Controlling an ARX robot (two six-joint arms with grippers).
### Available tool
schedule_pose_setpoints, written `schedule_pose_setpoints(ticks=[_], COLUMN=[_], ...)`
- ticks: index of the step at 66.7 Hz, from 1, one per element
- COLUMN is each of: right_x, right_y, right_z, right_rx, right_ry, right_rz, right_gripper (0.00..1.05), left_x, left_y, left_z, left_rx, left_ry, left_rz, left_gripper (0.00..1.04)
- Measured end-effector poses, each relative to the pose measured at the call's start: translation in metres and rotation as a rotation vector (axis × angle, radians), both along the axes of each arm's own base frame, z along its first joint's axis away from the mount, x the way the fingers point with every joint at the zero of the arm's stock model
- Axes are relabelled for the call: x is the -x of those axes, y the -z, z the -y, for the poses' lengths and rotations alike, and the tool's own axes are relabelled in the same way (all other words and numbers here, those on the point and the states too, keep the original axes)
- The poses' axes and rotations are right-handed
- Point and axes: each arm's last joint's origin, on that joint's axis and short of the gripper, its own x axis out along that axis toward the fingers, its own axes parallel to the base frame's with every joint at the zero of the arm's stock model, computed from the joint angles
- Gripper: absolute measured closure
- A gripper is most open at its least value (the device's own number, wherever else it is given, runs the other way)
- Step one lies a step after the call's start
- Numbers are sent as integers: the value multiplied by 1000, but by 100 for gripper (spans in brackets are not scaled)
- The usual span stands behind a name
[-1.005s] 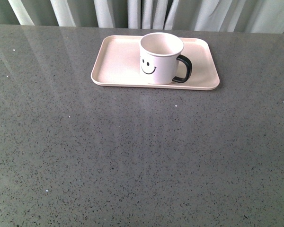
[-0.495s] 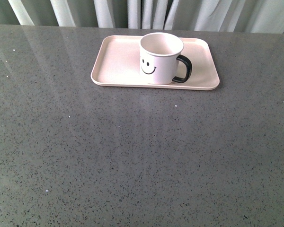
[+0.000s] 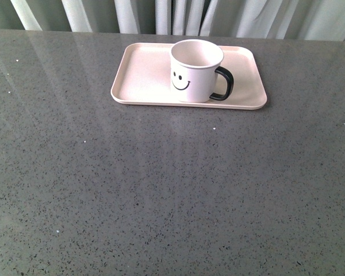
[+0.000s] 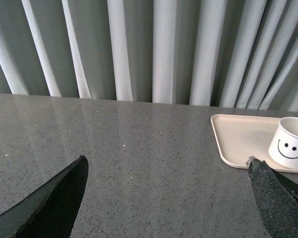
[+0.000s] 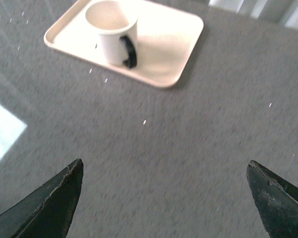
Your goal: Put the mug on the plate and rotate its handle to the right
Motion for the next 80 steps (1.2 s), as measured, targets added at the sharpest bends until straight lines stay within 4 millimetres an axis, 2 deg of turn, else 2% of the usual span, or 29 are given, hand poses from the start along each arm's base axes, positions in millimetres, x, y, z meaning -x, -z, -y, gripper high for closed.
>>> schedule_pose_setpoints(ticks=[9, 12, 22, 29, 40, 53, 65, 80], right_x=[-65, -96, -180, -210, -239, -260, -272, -276], right_y=[0, 3, 14, 16, 17, 21, 35, 46], right_z=[0, -3, -29, -46, -66, -83, -91, -98], right_rx=[3, 29, -34, -57, -98, -129, -123, -120], right_ry=[24, 39, 37, 48, 63, 76, 107, 116], right_rz=[-46, -60, -218, -248, -287, -333, -371, -406], right_gripper=[9, 9, 9, 9, 9, 9, 9, 9], left_x=[0, 0, 0, 0, 0, 0, 0, 0], left_y=[0, 0, 0, 0, 0, 0, 0, 0], left_z=[0, 0, 0, 0, 0, 0, 0, 0], left_rx=[0, 0, 0, 0, 0, 0, 0, 0], left_ry=[0, 0, 0, 0, 0, 0, 0, 0], left_rz=[0, 0, 0, 0, 0, 0, 0, 0], left_gripper=[9, 9, 9, 9, 9, 9, 9, 9])
